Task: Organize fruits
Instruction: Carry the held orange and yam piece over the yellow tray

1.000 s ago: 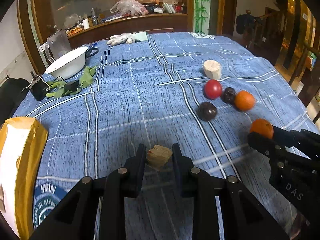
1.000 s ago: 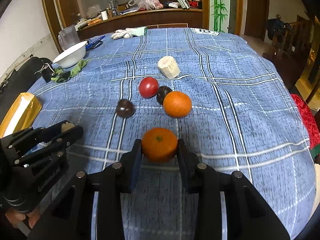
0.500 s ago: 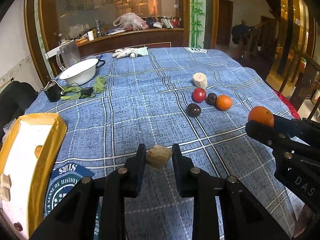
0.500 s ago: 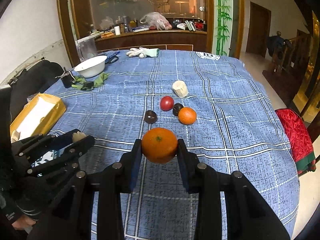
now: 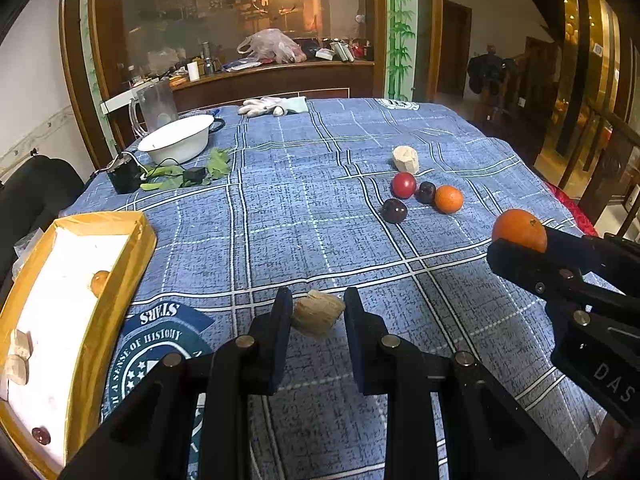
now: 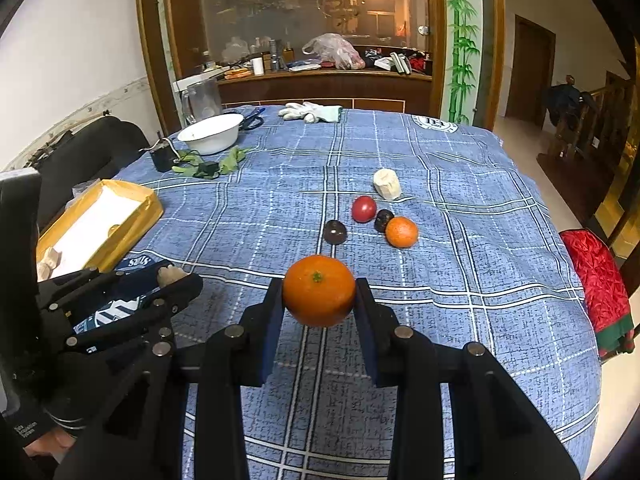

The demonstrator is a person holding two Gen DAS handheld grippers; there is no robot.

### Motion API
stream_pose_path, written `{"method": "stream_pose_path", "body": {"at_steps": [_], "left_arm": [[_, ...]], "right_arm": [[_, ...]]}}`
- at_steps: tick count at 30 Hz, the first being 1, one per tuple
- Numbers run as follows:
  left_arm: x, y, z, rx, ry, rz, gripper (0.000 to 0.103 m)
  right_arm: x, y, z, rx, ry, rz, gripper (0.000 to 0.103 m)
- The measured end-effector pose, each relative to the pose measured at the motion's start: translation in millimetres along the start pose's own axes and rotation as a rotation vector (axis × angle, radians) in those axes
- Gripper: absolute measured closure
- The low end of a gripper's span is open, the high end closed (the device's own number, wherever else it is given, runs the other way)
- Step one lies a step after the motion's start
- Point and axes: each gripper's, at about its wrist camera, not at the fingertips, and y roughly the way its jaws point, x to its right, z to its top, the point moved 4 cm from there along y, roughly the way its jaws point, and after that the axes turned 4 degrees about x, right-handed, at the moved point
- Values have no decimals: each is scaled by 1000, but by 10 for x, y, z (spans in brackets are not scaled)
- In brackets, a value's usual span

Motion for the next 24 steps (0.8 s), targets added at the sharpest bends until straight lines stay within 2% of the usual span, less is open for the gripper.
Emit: {"method": "stream_pose_path", "body": {"at_steps": [14,24], "left_arm": [[-167,-179,-59,10,-20,11,78],[-446,-284,-83,13,-70,63,78]], "right_arm": [[-261,-62,2,9,-45,42,67],[-494,-34,50,16,-76,83,67]]}}
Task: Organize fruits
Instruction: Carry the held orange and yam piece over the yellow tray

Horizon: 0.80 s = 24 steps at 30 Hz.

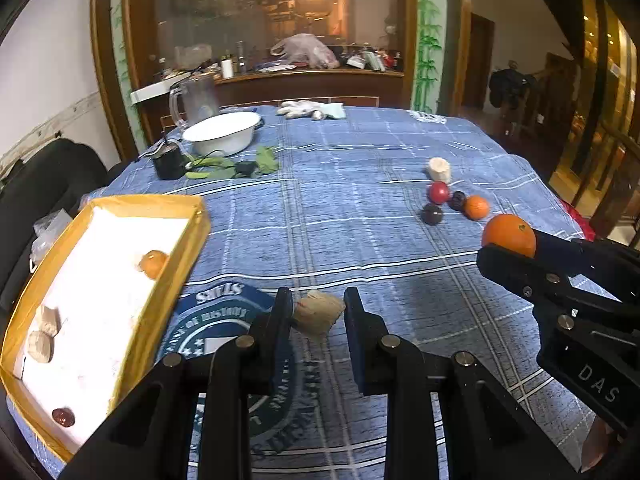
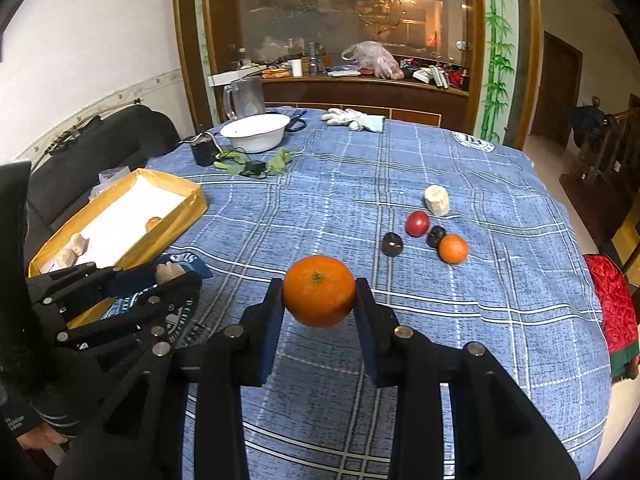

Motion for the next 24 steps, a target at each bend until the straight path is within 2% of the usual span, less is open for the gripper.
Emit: {"method": "stream_pose_path", "body": {"at_steps": [13,24], "left_arm": [[-466,-94,-54,-4,-87,78,78],[-975,-208,-159,-7,-182,160,78]], "right_arm": [[-330,142,56,-6,-34,55,67],[-835,273,178,-3,-96,133,66]]}}
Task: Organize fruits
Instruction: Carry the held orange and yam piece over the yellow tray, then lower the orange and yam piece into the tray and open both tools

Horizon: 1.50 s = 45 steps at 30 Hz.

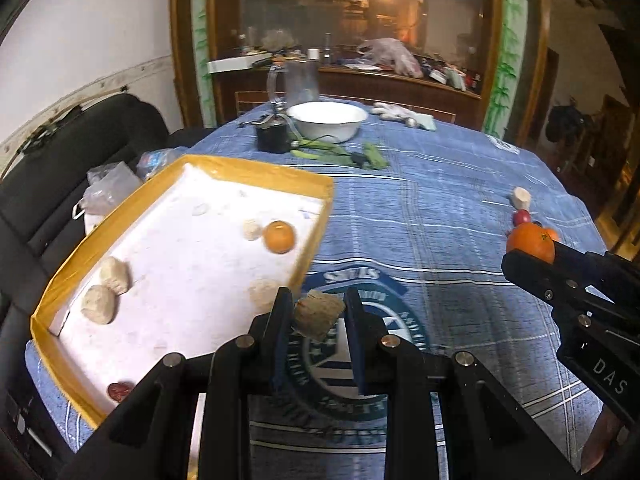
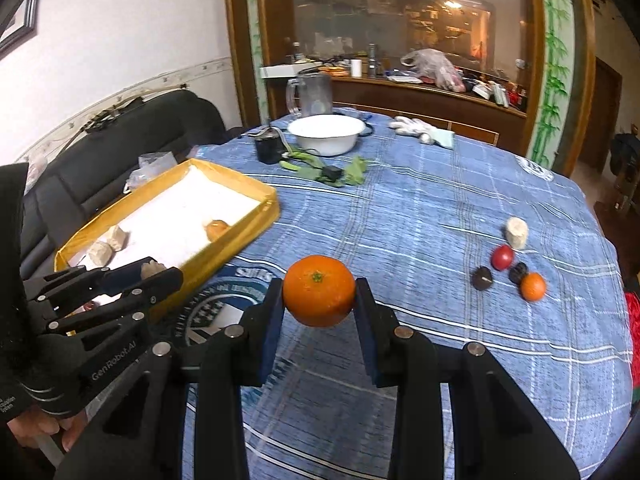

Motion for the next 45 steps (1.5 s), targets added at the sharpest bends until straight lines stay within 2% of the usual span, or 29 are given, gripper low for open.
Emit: {"method": "stream_pose_path", "body": {"at_steps": [21,45], "left_arm": [[-851,-5,-89,-14,-144,149,78],[-1305,209,-99,-64,-206,221,78]], "right_arm": [[-758,373,310,-2,-98,117,66],[-1076,1066,432,-79,-152,154,66]]}}
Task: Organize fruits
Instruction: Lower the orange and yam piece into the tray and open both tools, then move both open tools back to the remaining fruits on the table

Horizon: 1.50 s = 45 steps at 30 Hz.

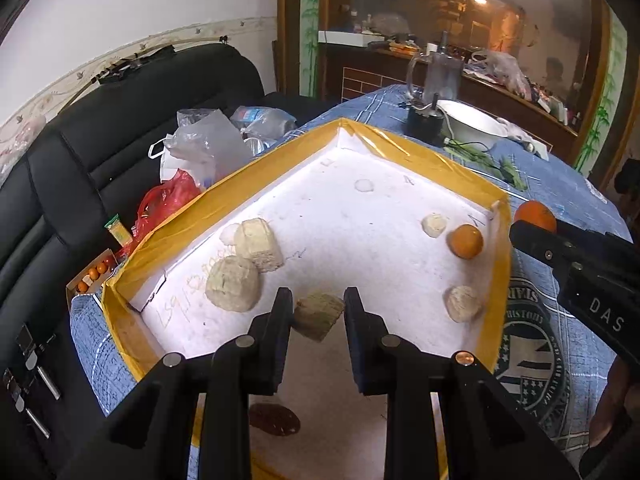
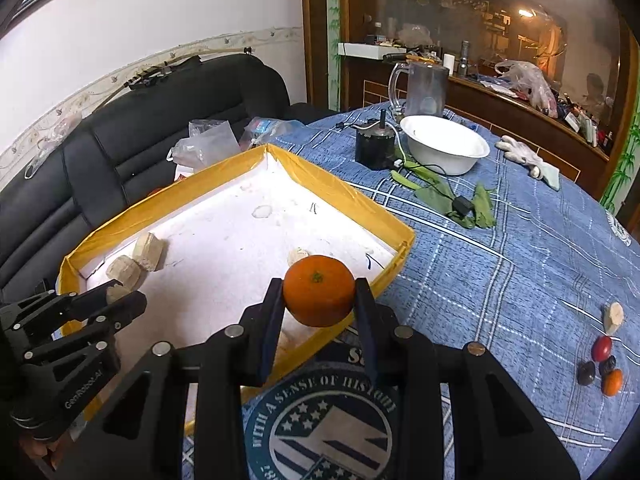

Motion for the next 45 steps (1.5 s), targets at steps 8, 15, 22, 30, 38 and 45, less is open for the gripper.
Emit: {"method": "stream_pose_path", "body": {"at_steps": [8,15,22,30,38,45], "left_arm": [[-154,109,78,-9,-33,25,78],[-252,209,118,-19,-49,46,78],[-294,220,167,-4,-71,60,77],[-421,65,185,18,-193,108,19],[-38,-283,220,102,-221,36,19],[1068,-357,113,98,20,-140,19]], "right_arm": [[9,283,105,-17,7,10,66],[-3,601,228,-44,10,15,66],[36,819,250,-85,26,16,63],[331,378,208,-14,65,-13,36],[1141,-648,-243,96,155,-163,11],[2165,-1254,-1110,19,289,-378,6]]}}
